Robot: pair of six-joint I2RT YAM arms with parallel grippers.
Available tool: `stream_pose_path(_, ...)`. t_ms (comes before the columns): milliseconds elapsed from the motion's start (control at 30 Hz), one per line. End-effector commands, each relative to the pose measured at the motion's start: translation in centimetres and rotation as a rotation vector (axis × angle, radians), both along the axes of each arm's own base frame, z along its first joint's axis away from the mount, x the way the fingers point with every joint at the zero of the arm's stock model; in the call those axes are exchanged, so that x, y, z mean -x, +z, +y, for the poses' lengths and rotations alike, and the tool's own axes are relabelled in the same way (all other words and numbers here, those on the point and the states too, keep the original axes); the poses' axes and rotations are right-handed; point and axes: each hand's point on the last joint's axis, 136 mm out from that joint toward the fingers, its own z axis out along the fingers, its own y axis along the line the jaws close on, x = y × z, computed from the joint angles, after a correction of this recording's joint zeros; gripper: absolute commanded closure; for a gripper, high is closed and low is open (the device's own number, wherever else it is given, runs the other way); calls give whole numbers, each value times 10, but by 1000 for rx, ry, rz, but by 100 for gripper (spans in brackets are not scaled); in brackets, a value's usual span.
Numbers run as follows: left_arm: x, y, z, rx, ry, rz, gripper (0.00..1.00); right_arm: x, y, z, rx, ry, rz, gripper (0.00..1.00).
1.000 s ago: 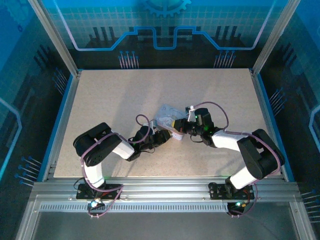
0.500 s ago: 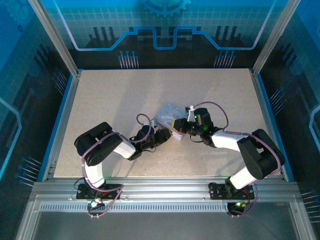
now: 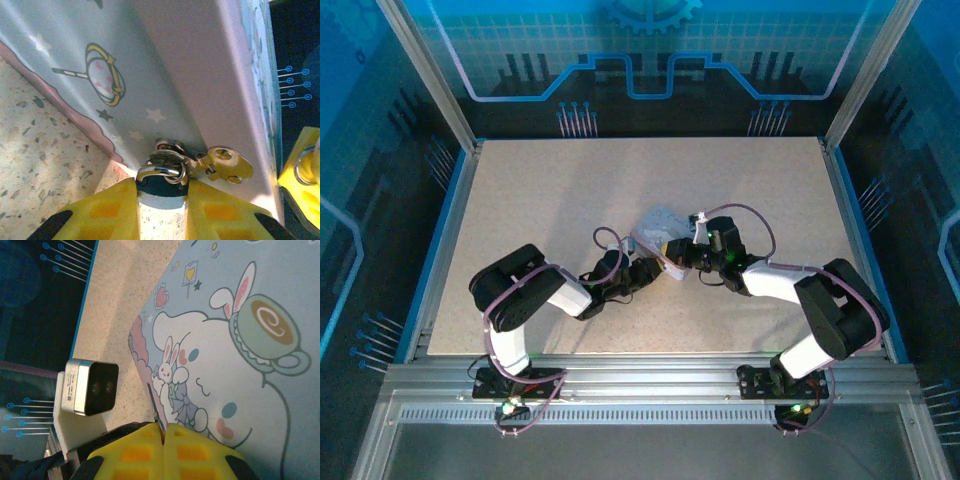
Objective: Unlock the padlock with the key
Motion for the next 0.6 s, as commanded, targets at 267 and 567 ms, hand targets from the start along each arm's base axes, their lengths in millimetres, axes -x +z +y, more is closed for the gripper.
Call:
stream_pose_path(267,3,27,-4,54,-3,-37,78,14,43,-6,63,70,-131,100)
stream_pose_path(567,9,43,-5,96,-4,-21,79,49,47,-30,150,100,-229,100)
